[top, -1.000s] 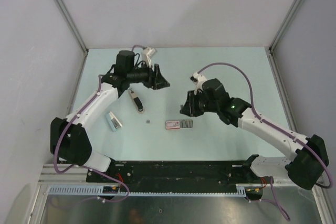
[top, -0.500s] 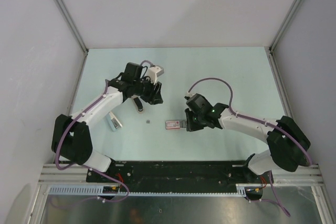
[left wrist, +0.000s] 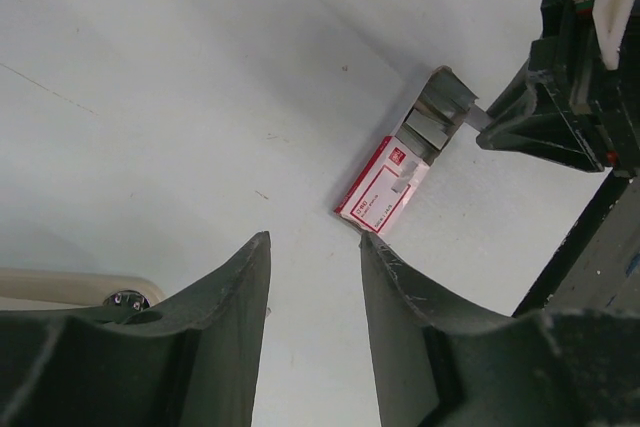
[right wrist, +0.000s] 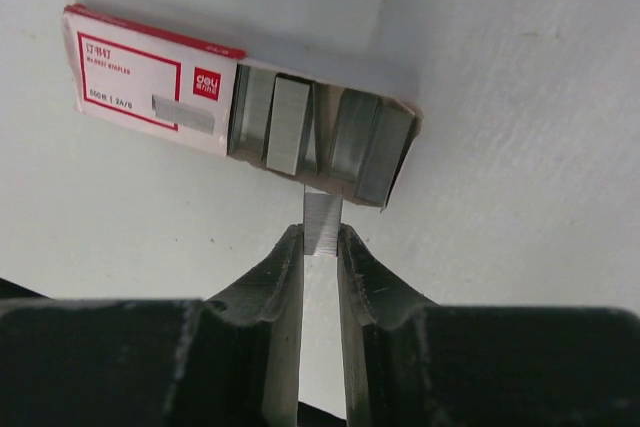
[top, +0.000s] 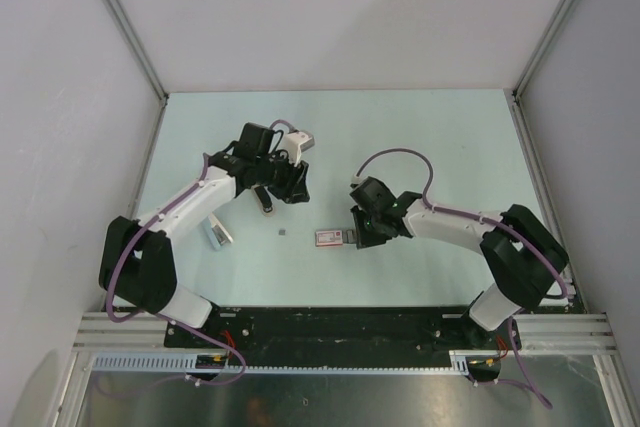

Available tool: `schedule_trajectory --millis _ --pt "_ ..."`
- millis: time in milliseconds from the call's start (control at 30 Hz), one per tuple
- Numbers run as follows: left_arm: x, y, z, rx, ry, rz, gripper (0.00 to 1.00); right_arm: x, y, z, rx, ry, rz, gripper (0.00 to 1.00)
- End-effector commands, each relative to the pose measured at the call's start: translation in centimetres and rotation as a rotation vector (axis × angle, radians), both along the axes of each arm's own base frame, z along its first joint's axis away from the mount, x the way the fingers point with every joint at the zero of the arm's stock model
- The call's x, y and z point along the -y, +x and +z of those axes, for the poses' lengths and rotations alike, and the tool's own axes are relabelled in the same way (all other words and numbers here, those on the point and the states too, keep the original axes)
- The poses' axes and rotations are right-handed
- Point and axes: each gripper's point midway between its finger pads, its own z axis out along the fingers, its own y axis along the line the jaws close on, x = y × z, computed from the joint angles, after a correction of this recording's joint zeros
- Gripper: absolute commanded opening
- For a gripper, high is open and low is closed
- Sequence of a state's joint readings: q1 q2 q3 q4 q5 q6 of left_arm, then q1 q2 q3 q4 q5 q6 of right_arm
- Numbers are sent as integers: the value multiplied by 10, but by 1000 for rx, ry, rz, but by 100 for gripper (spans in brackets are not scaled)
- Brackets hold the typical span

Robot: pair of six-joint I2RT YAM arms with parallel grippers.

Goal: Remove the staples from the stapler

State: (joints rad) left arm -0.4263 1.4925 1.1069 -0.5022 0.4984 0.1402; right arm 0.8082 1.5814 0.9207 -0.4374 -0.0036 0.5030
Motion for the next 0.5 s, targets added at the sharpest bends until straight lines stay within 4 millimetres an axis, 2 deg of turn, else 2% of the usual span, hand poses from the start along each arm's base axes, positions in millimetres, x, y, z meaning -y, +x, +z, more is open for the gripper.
schedule_trajectory --millis 0,467 --pt "3 -3 1 46 7 -73 46 -10 21 10 53 20 -2 0" --pt "5 -4 1 43 -1 -85 45 -8 32 6 35 18 -3 0"
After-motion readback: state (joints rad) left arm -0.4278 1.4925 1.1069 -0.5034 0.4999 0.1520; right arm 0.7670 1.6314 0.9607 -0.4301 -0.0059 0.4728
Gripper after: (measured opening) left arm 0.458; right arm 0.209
